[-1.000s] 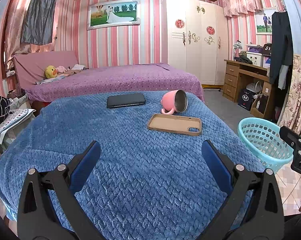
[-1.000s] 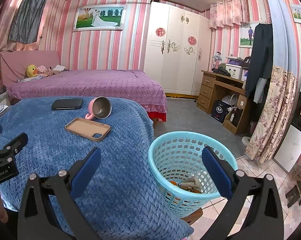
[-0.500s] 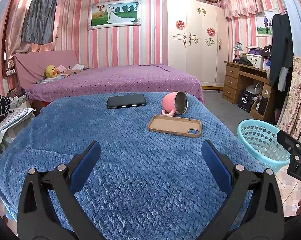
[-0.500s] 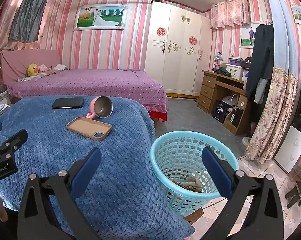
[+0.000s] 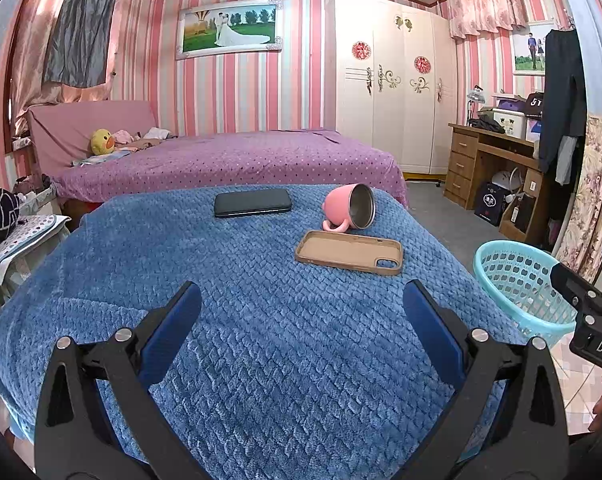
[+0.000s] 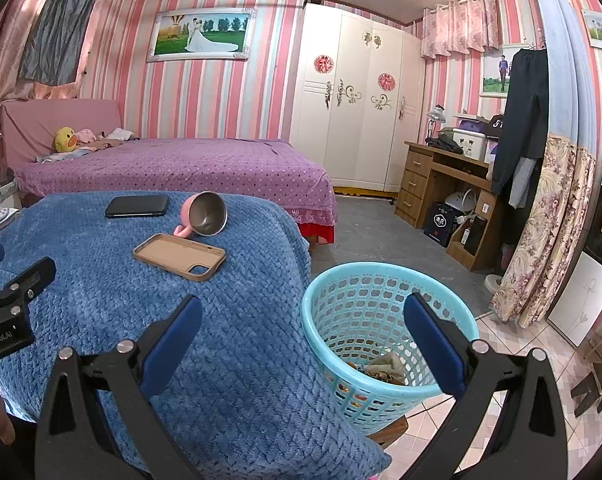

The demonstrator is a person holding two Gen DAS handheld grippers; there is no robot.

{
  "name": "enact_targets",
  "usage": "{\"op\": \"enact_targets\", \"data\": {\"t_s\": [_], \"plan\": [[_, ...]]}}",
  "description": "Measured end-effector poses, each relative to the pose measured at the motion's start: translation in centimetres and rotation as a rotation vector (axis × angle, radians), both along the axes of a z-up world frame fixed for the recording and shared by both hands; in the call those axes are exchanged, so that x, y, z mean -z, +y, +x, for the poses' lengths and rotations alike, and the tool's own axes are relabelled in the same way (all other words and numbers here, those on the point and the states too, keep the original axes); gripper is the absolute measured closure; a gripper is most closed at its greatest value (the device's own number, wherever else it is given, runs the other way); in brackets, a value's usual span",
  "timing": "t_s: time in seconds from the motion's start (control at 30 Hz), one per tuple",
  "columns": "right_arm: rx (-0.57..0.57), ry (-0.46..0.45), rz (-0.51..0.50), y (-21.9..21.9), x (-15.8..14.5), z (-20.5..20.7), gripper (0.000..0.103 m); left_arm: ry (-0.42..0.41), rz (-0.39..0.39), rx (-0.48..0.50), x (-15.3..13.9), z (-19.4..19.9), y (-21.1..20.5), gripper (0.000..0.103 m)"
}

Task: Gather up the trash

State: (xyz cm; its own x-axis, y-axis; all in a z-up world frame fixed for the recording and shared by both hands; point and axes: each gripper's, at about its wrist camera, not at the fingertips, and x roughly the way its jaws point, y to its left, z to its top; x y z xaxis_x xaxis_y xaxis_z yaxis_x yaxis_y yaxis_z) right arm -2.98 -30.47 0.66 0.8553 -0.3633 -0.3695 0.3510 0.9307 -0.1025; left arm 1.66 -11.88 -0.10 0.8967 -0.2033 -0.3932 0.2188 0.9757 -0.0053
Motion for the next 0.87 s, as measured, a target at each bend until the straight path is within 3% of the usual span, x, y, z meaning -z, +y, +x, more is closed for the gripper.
{"op": "enact_targets", "data": {"t_s": [0.87], "plan": [[0.001, 0.003, 0.006, 0.02, 0.14, 0.26, 0.005, 0.0, -0.014, 0.005, -0.51, 0.03, 0.47, 0.005]]}}
